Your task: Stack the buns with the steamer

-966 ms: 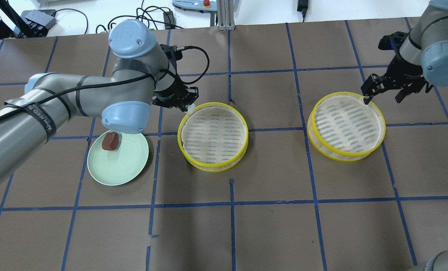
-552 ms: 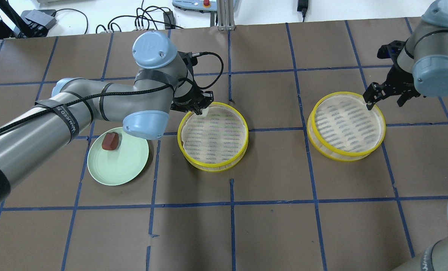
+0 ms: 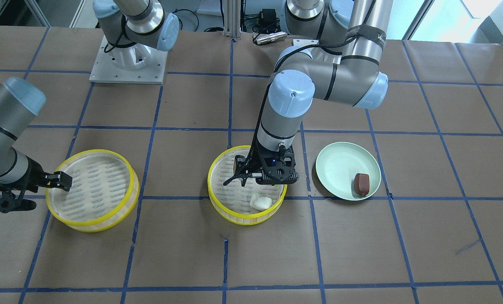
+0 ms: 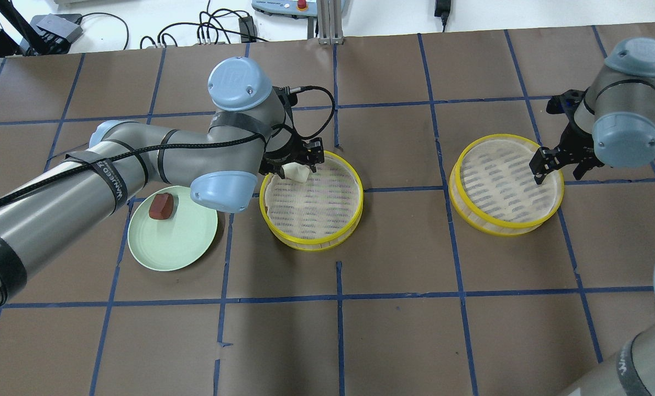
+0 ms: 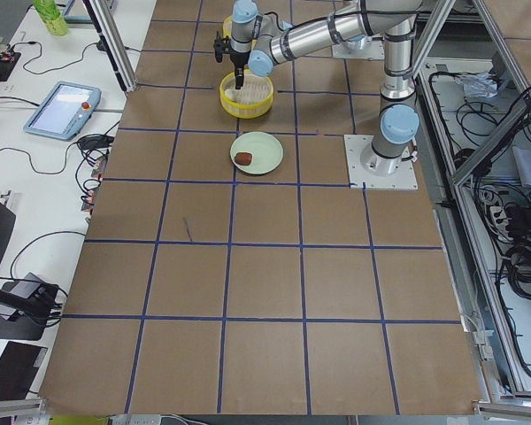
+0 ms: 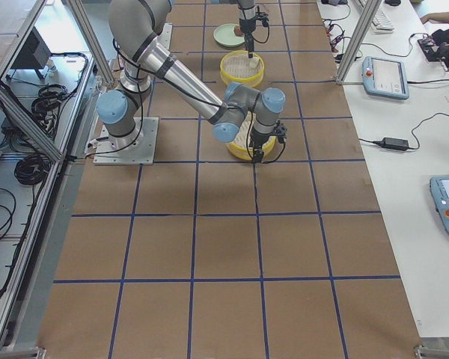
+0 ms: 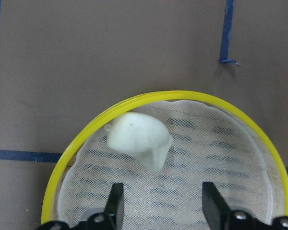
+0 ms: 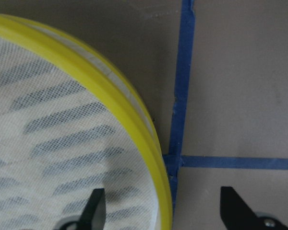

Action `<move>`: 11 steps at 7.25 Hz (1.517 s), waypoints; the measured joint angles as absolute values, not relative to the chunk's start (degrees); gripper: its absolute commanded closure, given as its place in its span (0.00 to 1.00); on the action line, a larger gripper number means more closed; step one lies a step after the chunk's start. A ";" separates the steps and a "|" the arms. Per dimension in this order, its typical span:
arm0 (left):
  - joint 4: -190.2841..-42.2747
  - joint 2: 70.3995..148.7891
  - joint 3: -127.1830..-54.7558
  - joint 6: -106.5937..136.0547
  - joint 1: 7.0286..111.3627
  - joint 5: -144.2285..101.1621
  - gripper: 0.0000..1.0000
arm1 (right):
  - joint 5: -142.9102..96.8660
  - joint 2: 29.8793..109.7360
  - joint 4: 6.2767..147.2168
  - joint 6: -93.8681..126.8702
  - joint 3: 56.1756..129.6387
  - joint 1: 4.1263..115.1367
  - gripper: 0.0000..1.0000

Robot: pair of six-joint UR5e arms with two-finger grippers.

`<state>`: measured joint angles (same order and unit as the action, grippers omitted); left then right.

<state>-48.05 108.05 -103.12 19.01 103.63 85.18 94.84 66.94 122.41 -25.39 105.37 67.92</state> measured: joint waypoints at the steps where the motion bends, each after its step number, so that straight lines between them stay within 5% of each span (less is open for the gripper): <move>1: -49.24 106.33 -102.79 15.74 102.01 85.37 0.00 | 94.82 66.95 122.37 -25.38 105.43 67.89 0.88; 6: -77.53 91.91 -94.72 -4.27 85.51 85.56 0.00 | 94.69 67.39 122.16 -25.39 105.14 67.68 0.92; 11: -83.76 88.36 -95.47 -4.51 85.03 89.76 0.00 | 85.61 73.08 116.29 -21.22 101.31 70.91 0.92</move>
<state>-83.76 88.36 -95.47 -4.51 85.03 89.76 85.61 73.08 116.29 -21.22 101.31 70.91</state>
